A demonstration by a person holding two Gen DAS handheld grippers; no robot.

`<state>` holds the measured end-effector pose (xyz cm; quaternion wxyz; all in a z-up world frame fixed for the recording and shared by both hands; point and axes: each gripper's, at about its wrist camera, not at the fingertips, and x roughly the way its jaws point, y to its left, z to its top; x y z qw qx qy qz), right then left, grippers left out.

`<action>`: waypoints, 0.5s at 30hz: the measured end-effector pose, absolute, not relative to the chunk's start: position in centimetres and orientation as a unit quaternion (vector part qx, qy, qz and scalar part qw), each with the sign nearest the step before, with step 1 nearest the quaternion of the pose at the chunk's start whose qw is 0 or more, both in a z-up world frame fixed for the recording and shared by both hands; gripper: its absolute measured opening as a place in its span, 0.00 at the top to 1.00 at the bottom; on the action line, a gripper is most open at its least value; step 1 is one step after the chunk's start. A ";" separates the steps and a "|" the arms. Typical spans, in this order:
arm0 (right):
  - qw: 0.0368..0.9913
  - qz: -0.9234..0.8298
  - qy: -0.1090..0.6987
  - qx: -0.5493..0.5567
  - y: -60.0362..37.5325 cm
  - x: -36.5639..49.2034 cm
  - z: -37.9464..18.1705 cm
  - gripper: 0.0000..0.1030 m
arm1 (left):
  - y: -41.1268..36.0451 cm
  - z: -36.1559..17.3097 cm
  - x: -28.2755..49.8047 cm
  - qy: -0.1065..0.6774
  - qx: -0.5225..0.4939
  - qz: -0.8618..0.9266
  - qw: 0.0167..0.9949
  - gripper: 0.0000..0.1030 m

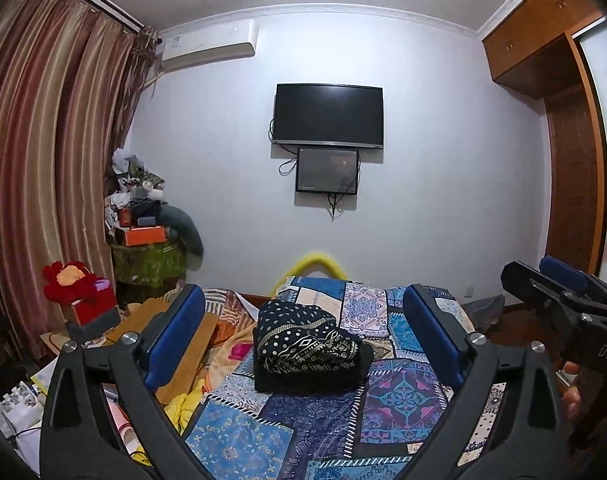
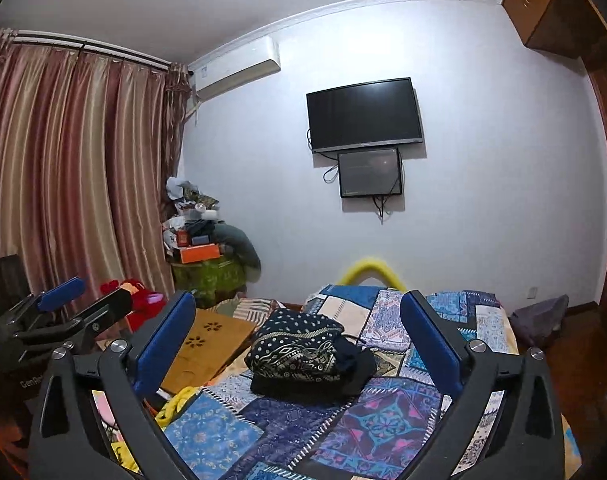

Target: Fold large clothes

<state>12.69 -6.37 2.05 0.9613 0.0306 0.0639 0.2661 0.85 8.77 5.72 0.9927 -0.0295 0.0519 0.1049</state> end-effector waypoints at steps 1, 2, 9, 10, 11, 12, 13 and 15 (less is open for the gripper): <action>0.961 0.266 0.064 0.031 -6.5 12.6 1.8 0.01 | 8.7 5.7 0.8 0.052 -0.029 0.105 0.993 0.03; 0.961 0.266 0.065 0.031 -6.5 12.6 1.7 0.01 | 8.6 5.6 0.8 0.051 -0.027 0.105 0.993 0.03; 0.961 0.267 0.071 0.028 -6.5 12.3 1.2 0.01 | 8.3 5.1 1.2 0.055 -0.025 0.106 0.993 0.03; 0.960 0.267 0.073 0.027 -6.5 12.4 1.2 0.01 | 8.4 5.1 1.2 0.056 -0.025 0.107 0.992 0.03; 0.960 0.267 0.075 0.026 -6.4 12.4 1.2 0.01 | 8.3 5.0 1.3 0.057 -0.025 0.108 0.992 0.03; 0.960 0.266 0.077 0.026 -6.4 12.4 1.1 0.01 | 8.4 5.0 1.4 0.058 -0.025 0.109 0.992 0.03; 0.960 0.266 0.079 0.026 -6.5 12.5 1.1 0.01 | 8.4 4.9 1.4 0.060 -0.026 0.109 0.992 0.03; 0.960 0.266 0.084 0.026 -6.5 12.5 1.0 0.01 | 8.4 4.7 1.5 0.062 -0.027 0.108 0.992 0.02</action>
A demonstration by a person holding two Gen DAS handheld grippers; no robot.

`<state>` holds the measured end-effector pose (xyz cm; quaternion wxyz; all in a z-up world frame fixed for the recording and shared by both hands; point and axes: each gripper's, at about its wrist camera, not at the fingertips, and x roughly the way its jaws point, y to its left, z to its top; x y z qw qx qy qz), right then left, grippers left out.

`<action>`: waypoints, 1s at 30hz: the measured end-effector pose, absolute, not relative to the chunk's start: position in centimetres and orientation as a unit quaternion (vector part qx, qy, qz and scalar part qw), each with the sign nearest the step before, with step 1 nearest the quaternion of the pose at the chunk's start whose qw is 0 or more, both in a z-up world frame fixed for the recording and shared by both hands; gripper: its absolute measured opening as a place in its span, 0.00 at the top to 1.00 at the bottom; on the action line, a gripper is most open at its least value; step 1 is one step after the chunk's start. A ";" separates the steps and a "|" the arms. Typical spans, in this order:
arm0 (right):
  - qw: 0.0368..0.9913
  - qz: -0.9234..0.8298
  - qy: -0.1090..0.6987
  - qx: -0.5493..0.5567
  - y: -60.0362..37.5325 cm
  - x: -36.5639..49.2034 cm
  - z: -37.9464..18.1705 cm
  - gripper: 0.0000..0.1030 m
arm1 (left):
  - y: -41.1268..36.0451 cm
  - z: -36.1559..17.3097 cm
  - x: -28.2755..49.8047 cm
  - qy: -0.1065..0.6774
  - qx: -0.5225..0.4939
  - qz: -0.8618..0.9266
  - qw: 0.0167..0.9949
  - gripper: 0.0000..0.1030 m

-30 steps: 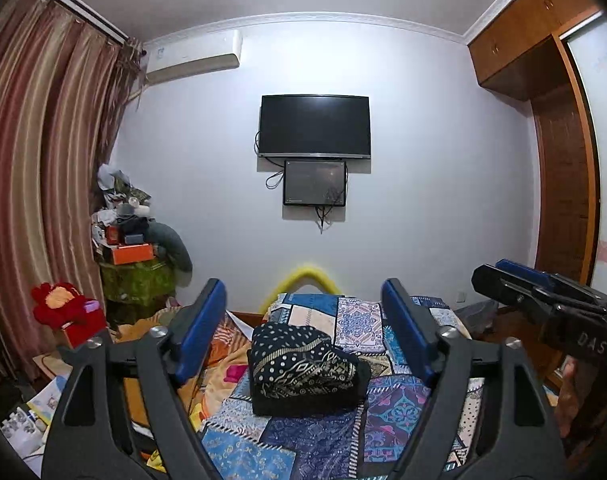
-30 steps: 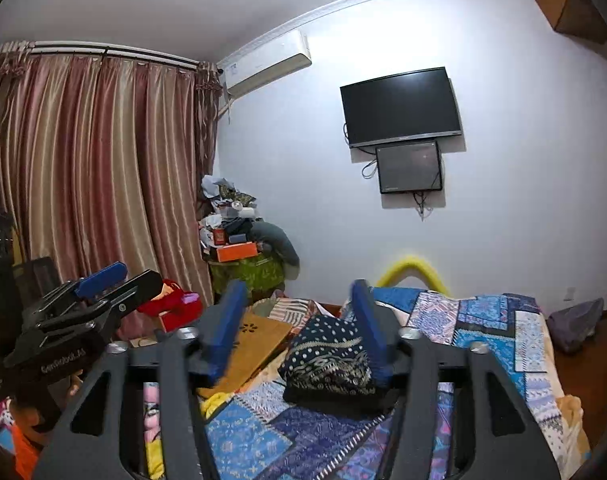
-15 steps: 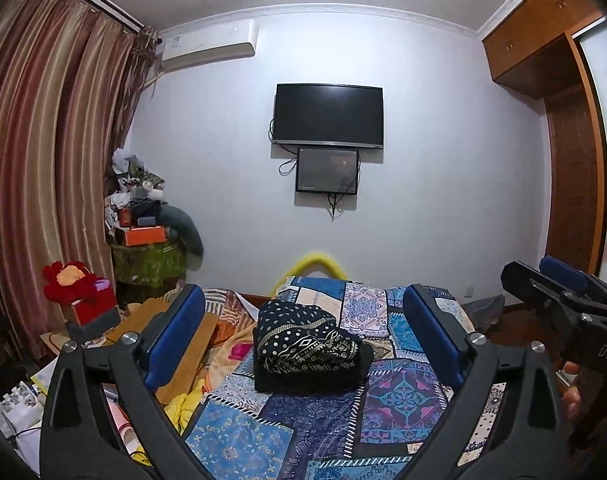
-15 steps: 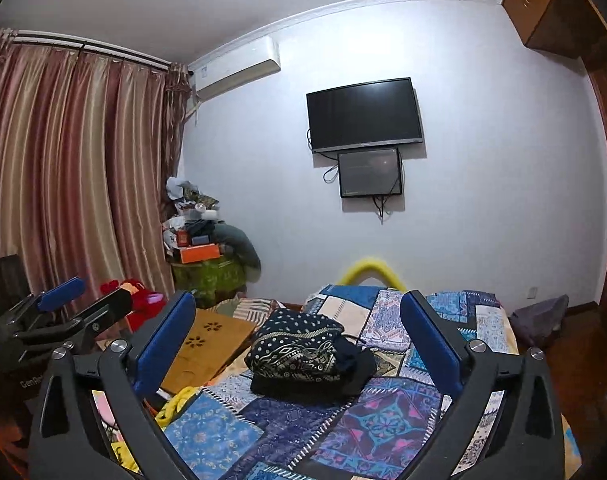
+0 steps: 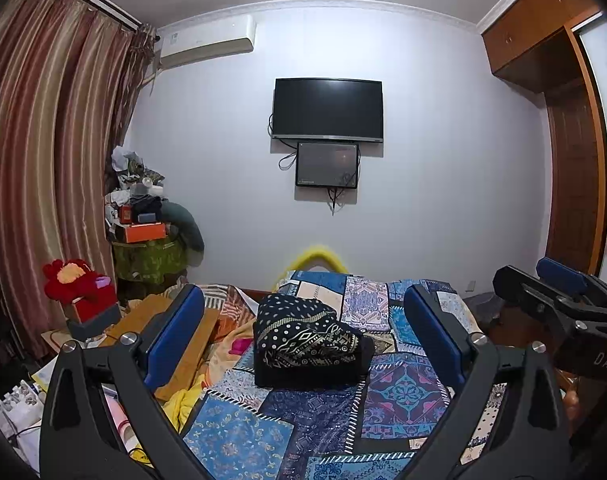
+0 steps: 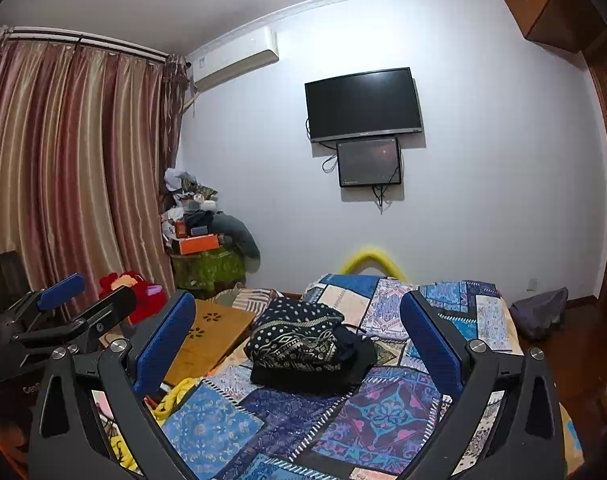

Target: Fold large clothes

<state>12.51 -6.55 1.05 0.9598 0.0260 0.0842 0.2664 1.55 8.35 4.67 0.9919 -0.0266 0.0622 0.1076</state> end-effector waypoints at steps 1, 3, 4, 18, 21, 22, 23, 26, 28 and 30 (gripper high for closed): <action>0.960 0.266 0.086 0.026 -6.6 12.5 0.9 0.01 | 8.3 4.6 1.6 0.063 -0.027 0.109 0.992 0.02; 0.960 0.265 0.088 0.024 -6.6 12.4 0.9 0.01 | 8.3 4.5 1.8 0.065 -0.025 0.111 0.991 0.02; 0.960 0.264 0.089 0.024 -6.7 12.4 0.9 0.01 | 8.3 4.5 1.8 0.066 -0.024 0.111 0.991 0.02; 0.959 0.264 0.098 0.022 -7.0 12.4 1.4 0.01 | 8.4 4.1 2.1 0.070 -0.031 0.114 0.991 0.02; 0.959 0.264 0.098 0.020 -7.0 12.3 1.5 0.01 | 8.6 4.0 2.1 0.072 -0.037 0.112 0.990 0.02; 0.959 0.264 0.098 0.020 -7.0 12.3 1.3 0.01 | 8.6 4.0 2.2 0.073 -0.039 0.111 0.990 0.02; 0.959 0.264 0.099 0.020 -7.0 12.3 1.3 0.01 | 8.6 4.0 2.2 0.073 -0.039 0.111 0.990 0.02; 0.959 0.264 0.100 0.019 -7.0 12.2 1.3 0.01 | 8.7 3.9 2.3 0.076 -0.042 0.109 0.990 0.02; 0.959 0.265 0.101 0.019 -7.0 12.2 1.4 0.01 | 8.8 3.8 2.3 0.078 -0.045 0.105 0.990 0.02; 0.959 0.265 0.102 0.018 -6.9 12.2 1.4 0.01 | 8.8 3.8 2.4 0.078 -0.048 0.100 0.991 0.02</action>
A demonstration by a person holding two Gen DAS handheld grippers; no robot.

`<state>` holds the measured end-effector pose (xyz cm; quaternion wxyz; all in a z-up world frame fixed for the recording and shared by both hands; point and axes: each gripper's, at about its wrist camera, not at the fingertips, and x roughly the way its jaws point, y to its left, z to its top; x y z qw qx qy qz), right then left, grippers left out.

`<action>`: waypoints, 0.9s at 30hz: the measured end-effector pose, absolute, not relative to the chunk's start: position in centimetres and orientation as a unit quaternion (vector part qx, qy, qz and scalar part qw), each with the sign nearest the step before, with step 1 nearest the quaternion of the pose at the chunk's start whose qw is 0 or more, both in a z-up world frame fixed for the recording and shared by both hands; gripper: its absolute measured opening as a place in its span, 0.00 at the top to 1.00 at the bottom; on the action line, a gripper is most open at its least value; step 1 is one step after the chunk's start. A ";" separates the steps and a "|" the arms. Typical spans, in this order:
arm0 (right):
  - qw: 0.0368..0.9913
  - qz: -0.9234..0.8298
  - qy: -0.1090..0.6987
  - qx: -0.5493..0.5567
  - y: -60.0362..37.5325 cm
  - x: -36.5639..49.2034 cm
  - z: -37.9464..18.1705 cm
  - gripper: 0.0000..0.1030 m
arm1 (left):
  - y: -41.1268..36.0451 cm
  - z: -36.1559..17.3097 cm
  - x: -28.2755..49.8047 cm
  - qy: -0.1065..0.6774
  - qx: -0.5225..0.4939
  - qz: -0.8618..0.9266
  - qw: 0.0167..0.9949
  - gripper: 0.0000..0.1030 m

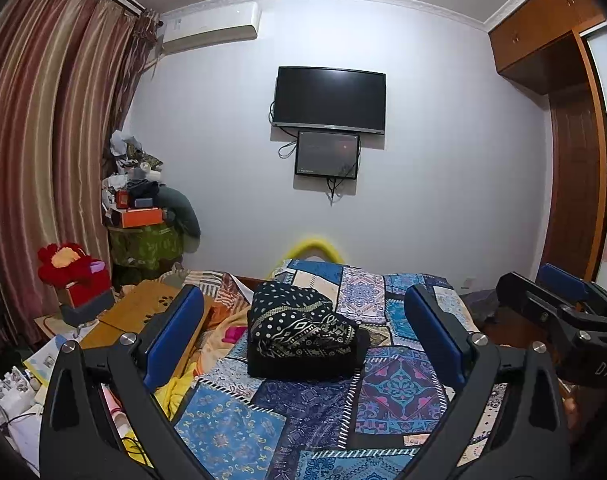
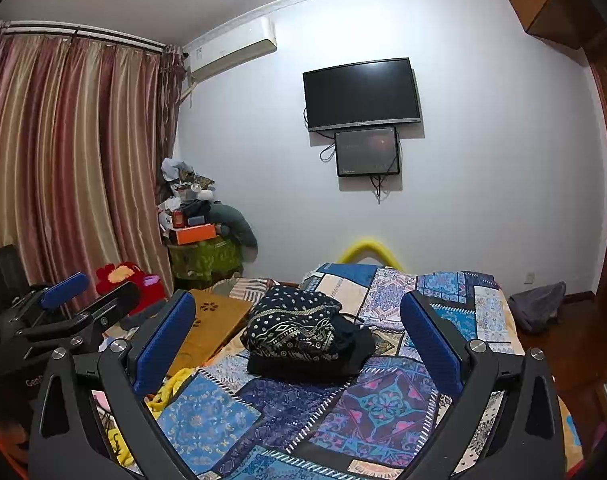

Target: Fold large clothes

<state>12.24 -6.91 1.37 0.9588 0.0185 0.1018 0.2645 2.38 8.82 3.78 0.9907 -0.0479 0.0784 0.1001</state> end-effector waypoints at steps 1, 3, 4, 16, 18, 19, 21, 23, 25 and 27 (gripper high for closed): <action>0.959 0.265 0.102 0.018 -6.9 12.2 1.4 0.01 | 8.8 3.8 2.4 0.079 -0.049 0.097 0.991 0.02; 0.959 0.264 0.103 0.018 -6.9 12.2 1.4 0.01 | 8.8 3.7 2.5 0.080 -0.049 0.094 0.991 0.02; 0.959 0.264 0.103 0.018 -6.9 12.2 1.4 0.01 | 8.8 3.7 2.5 0.081 -0.049 0.094 0.991 0.02; 0.960 0.261 0.103 0.018 -7.0 12.4 1.3 0.01 | 8.7 3.6 2.6 0.082 -0.047 0.086 0.992 0.02; 0.960 0.261 0.103 0.018 -7.0 12.4 1.2 0.01 | 8.6 3.6 2.6 0.083 -0.046 0.085 0.992 0.02; 0.960 0.260 0.103 0.018 -7.0 12.4 1.2 0.01 | 8.6 3.6 2.7 0.083 -0.046 0.085 0.992 0.02; 0.960 0.259 0.104 0.018 -7.0 12.4 1.2 0.01 | 8.6 3.5 2.7 0.084 -0.048 0.085 0.992 0.02; 0.960 0.258 0.104 0.019 -7.1 12.5 1.1 0.01 | 8.6 3.5 2.6 0.084 -0.050 0.085 0.992 0.02; 0.960 0.257 0.105 0.021 -7.1 12.6 1.1 0.01 | 8.6 3.4 2.6 0.085 -0.053 0.084 0.991 0.02; 0.961 0.256 0.106 0.021 -7.2 12.6 1.1 0.01 | 8.6 3.4 2.6 0.086 -0.054 0.086 0.991 0.02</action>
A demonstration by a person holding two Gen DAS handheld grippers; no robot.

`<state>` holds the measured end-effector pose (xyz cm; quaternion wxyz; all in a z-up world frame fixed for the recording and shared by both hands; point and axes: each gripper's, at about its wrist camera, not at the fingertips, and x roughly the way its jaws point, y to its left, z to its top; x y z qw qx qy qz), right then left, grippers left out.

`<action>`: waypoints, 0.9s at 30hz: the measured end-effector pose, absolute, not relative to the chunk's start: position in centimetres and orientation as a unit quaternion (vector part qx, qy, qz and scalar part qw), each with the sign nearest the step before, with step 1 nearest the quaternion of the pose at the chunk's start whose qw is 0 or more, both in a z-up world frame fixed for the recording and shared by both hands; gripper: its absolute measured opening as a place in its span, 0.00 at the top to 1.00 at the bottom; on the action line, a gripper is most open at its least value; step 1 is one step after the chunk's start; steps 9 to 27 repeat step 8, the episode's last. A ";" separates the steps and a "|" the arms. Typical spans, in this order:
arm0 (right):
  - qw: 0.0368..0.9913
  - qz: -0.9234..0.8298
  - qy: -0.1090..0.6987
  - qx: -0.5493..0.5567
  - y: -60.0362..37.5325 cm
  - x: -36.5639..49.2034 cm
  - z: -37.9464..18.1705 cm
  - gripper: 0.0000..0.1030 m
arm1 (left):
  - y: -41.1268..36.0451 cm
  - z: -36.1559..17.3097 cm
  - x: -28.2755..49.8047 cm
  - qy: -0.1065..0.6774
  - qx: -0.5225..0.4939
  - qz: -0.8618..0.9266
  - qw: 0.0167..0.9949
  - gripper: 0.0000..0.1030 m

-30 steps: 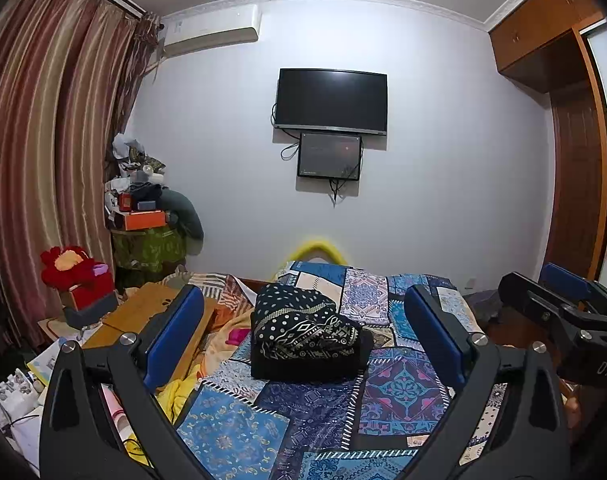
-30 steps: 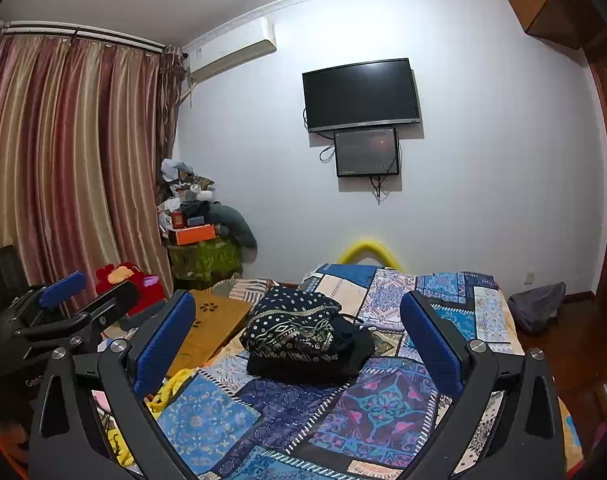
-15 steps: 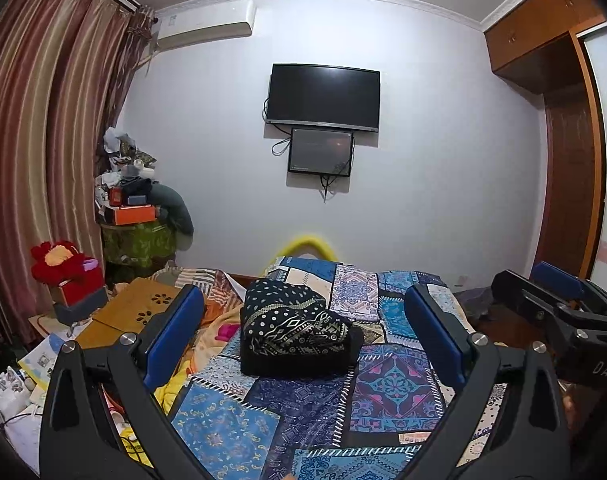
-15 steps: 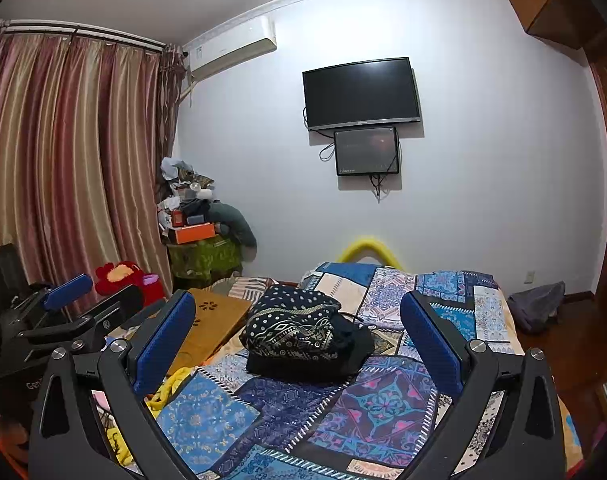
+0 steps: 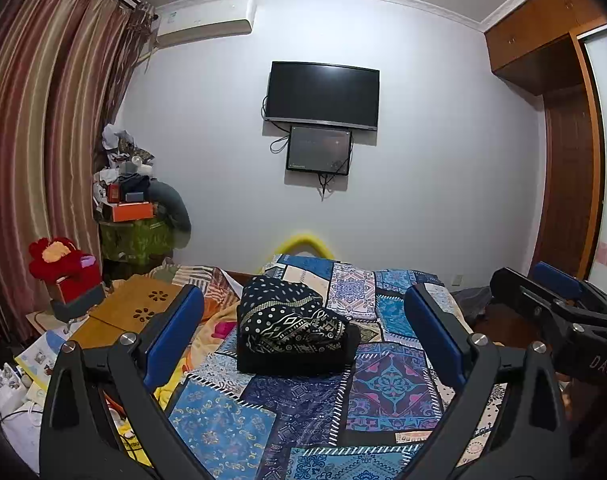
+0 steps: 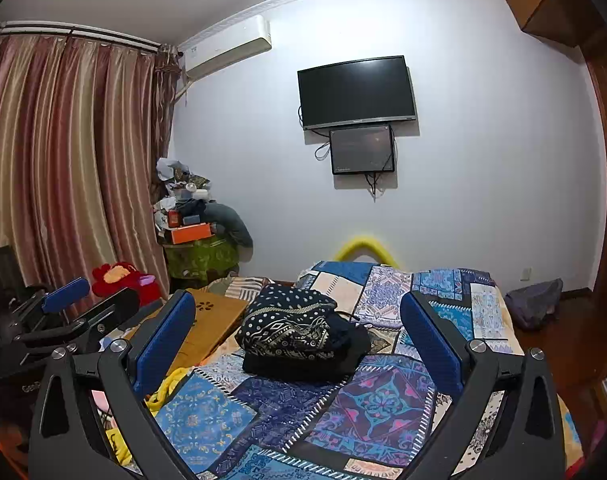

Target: Fold large clothes

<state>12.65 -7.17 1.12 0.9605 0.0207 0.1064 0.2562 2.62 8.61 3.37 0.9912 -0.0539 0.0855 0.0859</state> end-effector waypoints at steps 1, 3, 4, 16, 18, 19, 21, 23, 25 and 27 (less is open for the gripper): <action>0.961 0.255 0.106 0.020 -7.2 12.6 1.0 0.01 | 8.7 3.4 2.6 0.086 -0.054 0.085 0.991 0.02; 0.961 0.254 0.108 0.020 -7.2 12.7 1.0 0.01 | 8.6 3.3 2.7 0.088 -0.054 0.085 0.991 0.02; 0.961 0.254 0.109 0.020 -7.2 12.7 1.0 0.01 | 8.6 3.3 2.7 0.089 -0.055 0.084 0.991 0.02; 0.960 0.255 0.111 0.020 -7.0 12.9 1.0 0.01 | 8.7 3.2 2.9 0.093 -0.057 0.083 0.991 0.02; 0.960 0.255 0.111 0.020 -7.0 12.9 1.0 0.01 | 8.7 3.2 2.9 0.093 -0.057 0.083 0.991 0.02; 0.960 0.255 0.111 0.020 -7.0 12.9 1.0 0.01 | 8.7 3.2 2.9 0.093 -0.057 0.083 0.991 0.02; 0.960 0.255 0.111 0.020 -7.0 12.9 1.0 0.01 | 8.7 3.2 2.9 0.093 -0.057 0.083 0.991 0.02; 0.960 0.255 0.111 0.020 -7.0 12.9 1.0 0.01 | 8.7 3.2 2.9 0.093 -0.057 0.083 0.991 0.02; 0.960 0.255 0.111 0.020 -7.0 12.9 1.0 0.01 | 8.7 3.2 2.9 0.093 -0.057 0.083 0.991 0.02; 0.960 0.255 0.111 0.020 -7.0 12.9 1.0 0.01 | 8.7 3.2 2.9 0.093 -0.057 0.083 0.991 0.02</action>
